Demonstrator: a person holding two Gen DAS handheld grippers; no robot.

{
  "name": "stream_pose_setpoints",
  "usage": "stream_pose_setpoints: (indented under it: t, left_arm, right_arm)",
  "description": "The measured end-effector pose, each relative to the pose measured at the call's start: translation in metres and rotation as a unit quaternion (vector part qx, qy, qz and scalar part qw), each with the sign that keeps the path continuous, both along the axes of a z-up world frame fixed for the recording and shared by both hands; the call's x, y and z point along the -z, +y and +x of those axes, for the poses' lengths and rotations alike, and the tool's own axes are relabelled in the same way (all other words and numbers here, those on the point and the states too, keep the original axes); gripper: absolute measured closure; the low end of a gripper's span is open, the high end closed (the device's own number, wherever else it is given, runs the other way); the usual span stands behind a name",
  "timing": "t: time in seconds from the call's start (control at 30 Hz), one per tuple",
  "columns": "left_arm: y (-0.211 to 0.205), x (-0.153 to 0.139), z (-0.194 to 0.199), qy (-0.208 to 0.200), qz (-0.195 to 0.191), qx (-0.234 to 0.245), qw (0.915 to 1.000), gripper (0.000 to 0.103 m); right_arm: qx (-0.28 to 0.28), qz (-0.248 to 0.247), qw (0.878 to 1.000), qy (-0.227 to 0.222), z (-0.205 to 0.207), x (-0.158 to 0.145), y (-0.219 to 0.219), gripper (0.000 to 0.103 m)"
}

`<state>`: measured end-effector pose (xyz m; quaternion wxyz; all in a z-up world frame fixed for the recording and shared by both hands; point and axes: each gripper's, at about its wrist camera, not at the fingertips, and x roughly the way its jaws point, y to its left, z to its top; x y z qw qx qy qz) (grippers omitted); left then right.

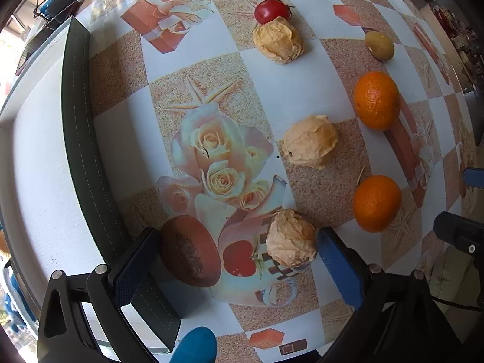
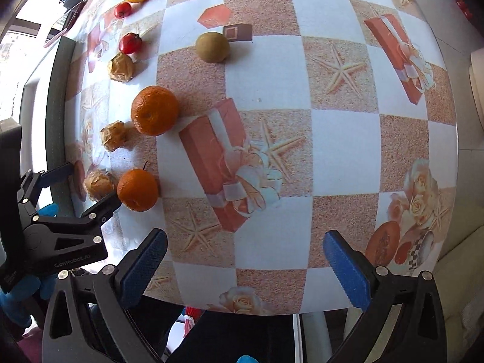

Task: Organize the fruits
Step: 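Grasp a crumpled paper ball with the left tool while the right tool grasps an orange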

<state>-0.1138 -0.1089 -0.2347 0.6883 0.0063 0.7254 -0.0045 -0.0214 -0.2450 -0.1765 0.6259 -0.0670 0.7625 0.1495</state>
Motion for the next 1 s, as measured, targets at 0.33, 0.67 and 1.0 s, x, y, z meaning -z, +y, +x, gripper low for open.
stream_pose_setpoints:
  t: [0.33,0.67,1.0]
  left_arm:
    - [-0.004,-0.009,0.007,0.011,0.001,-0.015,0.9998,0.011]
    - [-0.023,-0.022,0.012,-0.013,-0.001,-0.013,0.9998,0.044]
    - [-0.003,-0.029,0.016,-0.010,-0.082,-0.049,0.9954,0.076]
  right_arm:
    - [-0.014,0.014,1.000,-0.012,0.015,-0.009,0.043,0.000]
    - [-0.038,0.027,0.998,-0.035,0.063,0.001,0.103,0.000]
    - [-0.018,0.052,0.998,-0.010,0.088,0.020,0.113,0.063]
